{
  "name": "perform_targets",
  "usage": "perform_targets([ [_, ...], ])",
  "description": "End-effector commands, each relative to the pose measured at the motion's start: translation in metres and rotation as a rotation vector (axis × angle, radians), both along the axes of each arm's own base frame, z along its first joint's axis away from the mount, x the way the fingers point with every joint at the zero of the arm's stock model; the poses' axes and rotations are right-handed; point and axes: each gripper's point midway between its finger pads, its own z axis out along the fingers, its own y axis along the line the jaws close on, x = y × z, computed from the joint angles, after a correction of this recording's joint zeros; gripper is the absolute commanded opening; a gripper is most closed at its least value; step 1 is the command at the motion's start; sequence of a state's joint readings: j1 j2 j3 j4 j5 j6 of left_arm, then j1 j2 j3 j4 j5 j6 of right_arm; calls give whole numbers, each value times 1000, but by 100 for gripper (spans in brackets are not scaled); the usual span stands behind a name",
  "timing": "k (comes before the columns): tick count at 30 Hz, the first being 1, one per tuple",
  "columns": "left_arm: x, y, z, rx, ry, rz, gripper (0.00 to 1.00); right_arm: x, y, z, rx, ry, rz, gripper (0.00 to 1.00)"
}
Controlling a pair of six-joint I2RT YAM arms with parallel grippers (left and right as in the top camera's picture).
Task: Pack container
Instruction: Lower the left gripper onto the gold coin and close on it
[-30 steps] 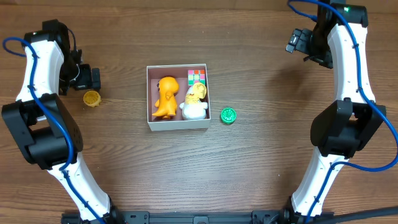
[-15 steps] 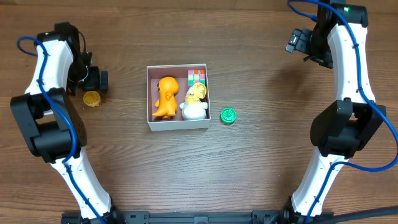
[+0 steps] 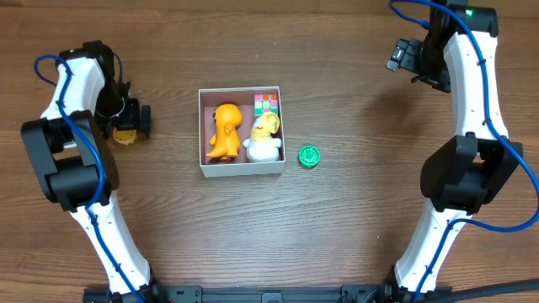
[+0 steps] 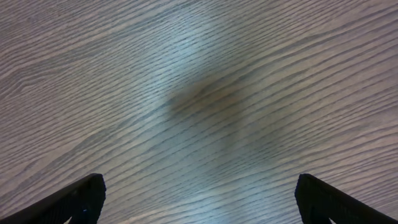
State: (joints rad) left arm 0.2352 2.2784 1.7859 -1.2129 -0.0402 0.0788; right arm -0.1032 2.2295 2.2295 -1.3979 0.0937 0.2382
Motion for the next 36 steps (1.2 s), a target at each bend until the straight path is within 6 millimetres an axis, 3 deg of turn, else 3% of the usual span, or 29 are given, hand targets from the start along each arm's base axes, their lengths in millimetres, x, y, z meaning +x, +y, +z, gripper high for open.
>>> perform_targets([
  [1,0,-2,-5,-16,-1,-7,100,-1,-2,21,-14,-50,-2,100],
  [28,-9,1,-16,-21,18,4,100,-1,-2,21,-14,-50,-2,100],
  [34,-8,2,-16,-20,12,8,78,-1,-2,21,-14,-50,-2,100],
  [36,-8,2,-16,-20,11,9,75,-1,-2,21,-14,-50,-2,100],
])
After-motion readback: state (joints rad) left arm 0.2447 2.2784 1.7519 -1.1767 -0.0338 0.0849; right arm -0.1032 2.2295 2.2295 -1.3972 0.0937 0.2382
